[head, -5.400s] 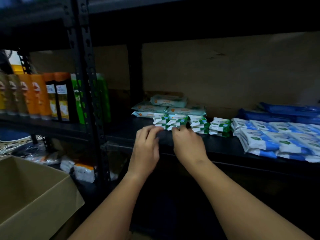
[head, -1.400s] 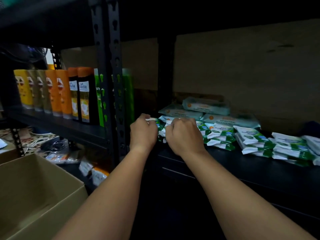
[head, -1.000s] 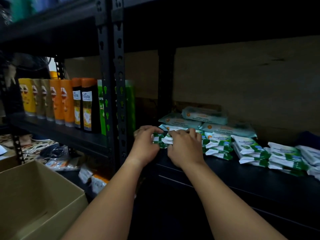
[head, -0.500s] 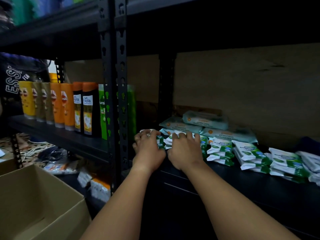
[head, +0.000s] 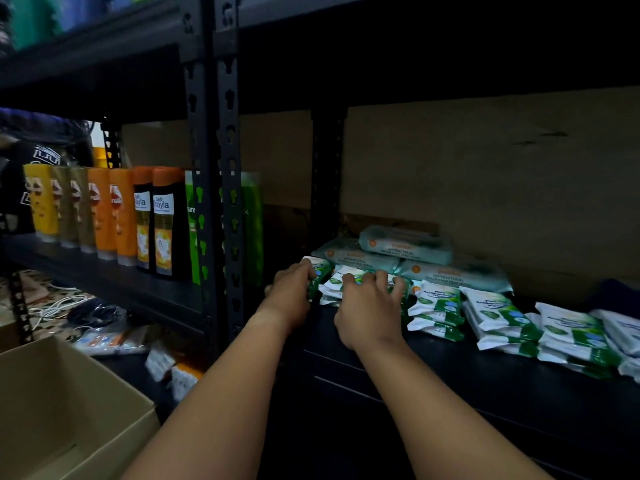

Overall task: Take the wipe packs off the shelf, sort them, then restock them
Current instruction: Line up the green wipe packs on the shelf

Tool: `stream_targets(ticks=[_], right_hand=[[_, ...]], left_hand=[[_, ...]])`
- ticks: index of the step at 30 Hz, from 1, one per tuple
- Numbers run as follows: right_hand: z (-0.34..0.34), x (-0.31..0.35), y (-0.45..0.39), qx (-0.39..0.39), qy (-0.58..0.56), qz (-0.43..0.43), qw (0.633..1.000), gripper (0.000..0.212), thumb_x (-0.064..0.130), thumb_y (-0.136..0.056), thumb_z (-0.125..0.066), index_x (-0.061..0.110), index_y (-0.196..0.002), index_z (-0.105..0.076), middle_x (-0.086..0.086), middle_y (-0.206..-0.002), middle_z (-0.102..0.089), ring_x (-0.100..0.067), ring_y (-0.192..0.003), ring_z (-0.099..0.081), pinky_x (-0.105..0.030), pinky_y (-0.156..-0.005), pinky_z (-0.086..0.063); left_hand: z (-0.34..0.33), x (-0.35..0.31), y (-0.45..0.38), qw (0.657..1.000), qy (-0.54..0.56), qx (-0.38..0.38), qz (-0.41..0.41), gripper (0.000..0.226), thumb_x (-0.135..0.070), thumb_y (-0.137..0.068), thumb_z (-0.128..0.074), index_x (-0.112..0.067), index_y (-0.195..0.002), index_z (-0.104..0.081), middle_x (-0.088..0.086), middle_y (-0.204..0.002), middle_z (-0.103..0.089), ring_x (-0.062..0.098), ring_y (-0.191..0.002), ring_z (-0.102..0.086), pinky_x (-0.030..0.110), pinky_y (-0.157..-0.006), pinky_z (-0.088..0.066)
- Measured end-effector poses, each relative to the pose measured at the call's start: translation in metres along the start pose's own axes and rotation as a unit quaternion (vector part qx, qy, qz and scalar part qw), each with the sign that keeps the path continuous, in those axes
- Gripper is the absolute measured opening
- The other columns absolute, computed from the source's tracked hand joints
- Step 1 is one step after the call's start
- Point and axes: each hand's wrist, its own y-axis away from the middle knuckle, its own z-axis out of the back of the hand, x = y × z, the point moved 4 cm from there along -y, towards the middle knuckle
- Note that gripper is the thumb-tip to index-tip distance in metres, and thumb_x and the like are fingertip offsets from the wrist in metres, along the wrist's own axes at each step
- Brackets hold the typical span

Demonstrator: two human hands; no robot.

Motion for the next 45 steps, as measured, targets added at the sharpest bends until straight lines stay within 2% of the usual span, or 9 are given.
stream_targets(ticks=[3, 11, 16, 23, 26, 30, 34, 38, 45], right_hand=[[-0.002, 0.0, -0.001, -0.001, 0.008, 0.006, 1.0, 0.053, 0.029, -0.091, -0.06, 0.016, -0.141, -0.047, -0.015, -0.136, -0.052, -0.036, -0.135, -0.032, -0.056, -0.116, -0.011], [-0.004, 0.011, -0.007, 0.006, 0.059, 0.062, 0.996, 0.056, 0.03, -0.091, -0.06, 0.014, -0.143, -0.046, -0.016, -0.13, -0.054, -0.035, -0.122, -0.051, -0.062, -0.118, 0.003], [-0.004, 0.021, -0.024, 0.028, 0.062, 0.09, 0.994, 0.043, 0.024, -0.09, -0.061, 0.008, -0.129, -0.054, -0.018, -0.121, -0.058, -0.029, -0.109, -0.06, -0.058, -0.119, 0.008], [-0.005, 0.022, -0.021, -0.033, 0.059, 0.068, 0.995, 0.028, 0.029, -0.095, -0.055, 0.011, -0.114, -0.063, -0.011, -0.105, -0.064, -0.026, -0.098, -0.062, -0.052, -0.121, 0.011], [-0.004, 0.024, -0.019, -0.033, 0.068, 0.073, 0.994, 0.028, 0.028, -0.095, -0.054, 0.009, -0.114, -0.064, -0.01, -0.105, -0.065, -0.025, -0.1, -0.062, -0.051, -0.12, 0.014], [-0.009, 0.023, -0.021, -0.04, 0.069, 0.066, 0.995, 0.041, 0.026, -0.094, -0.054, 0.006, -0.13, -0.057, -0.018, -0.131, -0.053, -0.026, -0.107, -0.063, -0.051, -0.122, 0.012], [-0.01, 0.024, -0.02, -0.049, 0.061, 0.072, 0.994, 0.048, 0.023, -0.092, -0.056, 0.008, -0.138, -0.048, -0.02, -0.136, -0.049, -0.027, -0.105, -0.065, -0.053, -0.119, 0.016], [-0.009, 0.024, -0.021, -0.036, 0.063, 0.082, 0.994, 0.043, 0.015, -0.088, -0.062, 0.011, -0.13, -0.056, -0.016, -0.127, -0.055, -0.025, -0.111, -0.063, -0.055, -0.117, 0.019], [-0.004, 0.025, -0.021, -0.036, 0.073, 0.079, 0.994, 0.034, 0.005, -0.091, -0.054, 0.009, -0.124, -0.06, -0.014, -0.119, -0.059, -0.025, -0.11, -0.062, -0.054, -0.117, 0.019]], left_hand=[[-0.002, 0.002, -0.005, 0.998, -0.064, 0.002, 0.017, 0.054, 0.007, -0.078, -0.051, -0.025, -0.121, -0.048, -0.008, -0.135, -0.05, 0.022, -0.127, -0.033, 0.035, -0.09, -0.029], [-0.002, 0.007, -0.013, 0.999, -0.045, -0.015, 0.017, 0.046, 0.01, -0.083, -0.052, -0.023, -0.114, -0.045, 0.003, -0.133, -0.052, 0.027, -0.122, -0.041, 0.044, -0.1, -0.042], [-0.005, 0.015, -0.018, 1.0, -0.001, -0.02, 0.022, 0.048, 0.012, -0.084, -0.05, -0.02, -0.119, -0.047, 0.008, -0.133, -0.044, 0.021, -0.111, -0.035, 0.026, -0.088, -0.033], [-0.007, 0.017, -0.02, 0.997, 0.045, 0.024, 0.051, 0.042, -0.002, -0.085, -0.052, -0.023, -0.12, -0.042, 0.012, -0.131, -0.046, 0.031, -0.125, -0.044, 0.035, -0.098, -0.039], [-0.006, 0.017, -0.021, 0.996, 0.057, 0.023, 0.059, 0.035, -0.005, -0.086, -0.05, -0.024, -0.115, -0.043, 0.013, -0.13, -0.048, 0.032, -0.124, -0.045, 0.037, -0.1, -0.04], [-0.004, 0.015, -0.021, 0.993, 0.09, 0.006, 0.074, 0.017, -0.018, -0.096, -0.04, -0.023, -0.111, -0.045, 0.012, -0.125, -0.049, 0.031, -0.118, -0.046, 0.038, -0.095, -0.039], [-0.006, 0.017, -0.021, 0.993, 0.093, -0.012, 0.075, 0.021, -0.017, -0.1, -0.033, -0.022, -0.117, -0.045, 0.014, -0.125, -0.048, 0.032, -0.119, -0.044, 0.036, -0.093, -0.036], [-0.008, 0.016, -0.021, 0.995, 0.062, -0.015, 0.082, 0.026, -0.016, -0.103, -0.034, -0.02, -0.127, -0.043, 0.019, -0.129, -0.044, 0.036, -0.121, -0.04, 0.032, -0.089, -0.03], [-0.007, 0.016, -0.021, 0.994, 0.057, 0.002, 0.092, 0.033, -0.018, -0.104, -0.033, -0.025, -0.135, -0.041, 0.019, -0.132, -0.042, 0.036, -0.125, -0.039, 0.035, -0.093, -0.033]])
